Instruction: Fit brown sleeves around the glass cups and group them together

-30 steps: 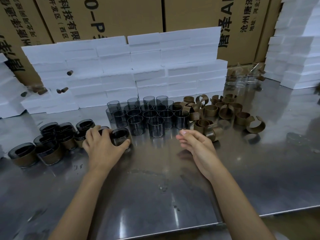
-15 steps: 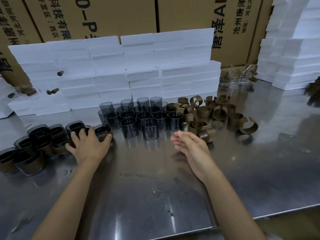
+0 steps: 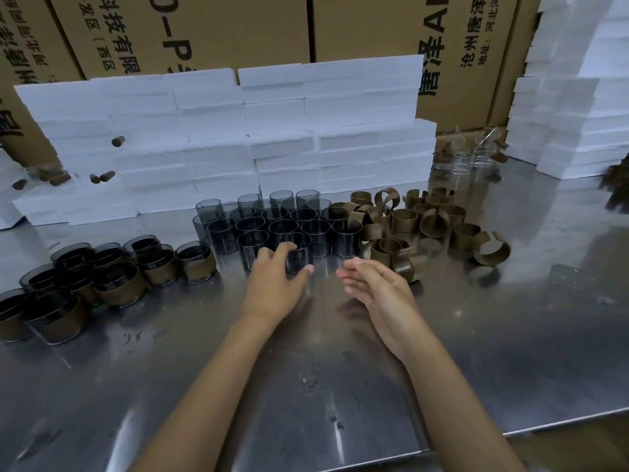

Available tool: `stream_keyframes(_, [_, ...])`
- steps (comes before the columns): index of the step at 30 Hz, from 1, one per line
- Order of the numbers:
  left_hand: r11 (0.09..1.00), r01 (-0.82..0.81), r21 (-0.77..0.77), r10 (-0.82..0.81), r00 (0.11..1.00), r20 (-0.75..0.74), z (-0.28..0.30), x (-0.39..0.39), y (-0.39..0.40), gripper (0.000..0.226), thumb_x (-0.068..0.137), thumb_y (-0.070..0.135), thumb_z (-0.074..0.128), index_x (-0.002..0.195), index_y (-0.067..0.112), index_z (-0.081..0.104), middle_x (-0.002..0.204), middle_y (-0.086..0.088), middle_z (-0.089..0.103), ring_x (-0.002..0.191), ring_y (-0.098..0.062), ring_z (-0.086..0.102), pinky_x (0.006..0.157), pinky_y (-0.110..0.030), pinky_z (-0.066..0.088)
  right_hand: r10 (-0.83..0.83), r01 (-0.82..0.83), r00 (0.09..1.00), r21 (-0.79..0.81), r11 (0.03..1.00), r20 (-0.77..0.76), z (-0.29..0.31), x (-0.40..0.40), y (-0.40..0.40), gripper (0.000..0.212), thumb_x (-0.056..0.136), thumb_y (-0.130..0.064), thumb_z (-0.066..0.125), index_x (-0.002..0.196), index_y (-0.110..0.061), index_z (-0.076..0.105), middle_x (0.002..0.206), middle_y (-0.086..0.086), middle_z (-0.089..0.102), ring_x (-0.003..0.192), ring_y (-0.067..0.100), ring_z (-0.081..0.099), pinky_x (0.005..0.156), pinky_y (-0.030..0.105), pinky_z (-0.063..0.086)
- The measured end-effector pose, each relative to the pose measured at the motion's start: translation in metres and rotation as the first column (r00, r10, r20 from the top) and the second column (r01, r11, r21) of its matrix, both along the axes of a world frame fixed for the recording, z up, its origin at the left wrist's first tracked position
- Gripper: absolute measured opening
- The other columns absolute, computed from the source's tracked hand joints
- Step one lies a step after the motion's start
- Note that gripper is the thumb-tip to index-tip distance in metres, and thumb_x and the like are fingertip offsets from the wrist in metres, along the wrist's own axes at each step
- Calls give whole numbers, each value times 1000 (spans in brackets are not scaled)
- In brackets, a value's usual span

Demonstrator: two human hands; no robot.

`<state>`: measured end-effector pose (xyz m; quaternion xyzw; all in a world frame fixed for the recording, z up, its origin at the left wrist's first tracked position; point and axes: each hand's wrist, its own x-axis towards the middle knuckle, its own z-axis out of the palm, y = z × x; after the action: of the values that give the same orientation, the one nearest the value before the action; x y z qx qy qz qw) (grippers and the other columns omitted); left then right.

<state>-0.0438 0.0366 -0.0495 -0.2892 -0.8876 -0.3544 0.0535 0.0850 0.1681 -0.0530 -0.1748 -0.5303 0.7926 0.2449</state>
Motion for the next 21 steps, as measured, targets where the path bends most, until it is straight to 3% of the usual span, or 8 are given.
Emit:
stream_keyframes(3, [996,-83,44,82,996,28,-5,4,12,39,96,43,67,124,21,52,114,-1,43,112,-28,53,88,-34,41,-1,1,1000,-13,1000,-4,-1,-1,1,26,103,-20,58,114,0,70,107,14,75,98,14,69,95,28,54])
stream_keyframes(6, [983,-111,146,109,994,19,-2,11,21,24,97,38,67,100,22,50,111,-1,55,104,-26,56,81,-34,38,-1,1,1000,-24,1000,-1,-1,-3,3,25,103,-22,59,113,-3,71,108,12,75,100,14,69,90,26,55])
stream_keyframes(10, [930,-16,366,-39,989,143,13,20,29,29,89,39,77,101,26,54,100,4,68,93,-17,64,75,-30,47,-46,46,999,-59,997,14,-1,-6,3,21,100,-27,64,115,-13,70,118,12,70,114,21,67,89,27,56])
stream_keyframes(11, [898,3,440,-119,964,238,18,23,30,37,85,40,82,106,28,54,100,4,71,91,-14,68,77,-28,50,-55,56,998,-65,996,14,-2,-7,3,26,98,-32,65,117,-16,69,122,13,69,118,25,66,92,30,56])
stream_keyframes(13, [834,15,551,-291,861,416,24,29,31,54,75,43,88,113,28,53,97,1,77,84,-9,73,77,-26,53,-42,42,999,-80,996,-5,-1,-6,3,56,87,-49,69,131,-16,61,130,14,67,120,30,66,99,35,54])
stream_keyframes(16, [713,2,701,-537,645,544,18,36,30,54,73,40,90,110,13,60,92,-1,79,83,-15,73,77,-28,57,17,-21,999,-87,996,-48,0,-5,6,95,72,-62,73,149,-13,45,132,11,69,118,21,69,103,37,52])
stream_keyframes(19, [662,8,749,-633,541,554,13,38,29,45,80,39,84,110,9,69,98,-5,76,89,-15,70,83,-28,56,87,-90,995,-46,995,-55,1,-3,6,88,76,-62,72,145,-11,53,131,14,69,113,19,69,96,34,52])
stream_keyframes(21, [655,22,756,-654,517,552,13,38,28,49,82,40,79,115,5,72,105,-9,75,96,-18,69,90,-31,55,142,-143,988,-4,990,-63,-1,-2,6,71,86,-62,68,136,-12,63,130,13,70,120,23,66,104,38,49])
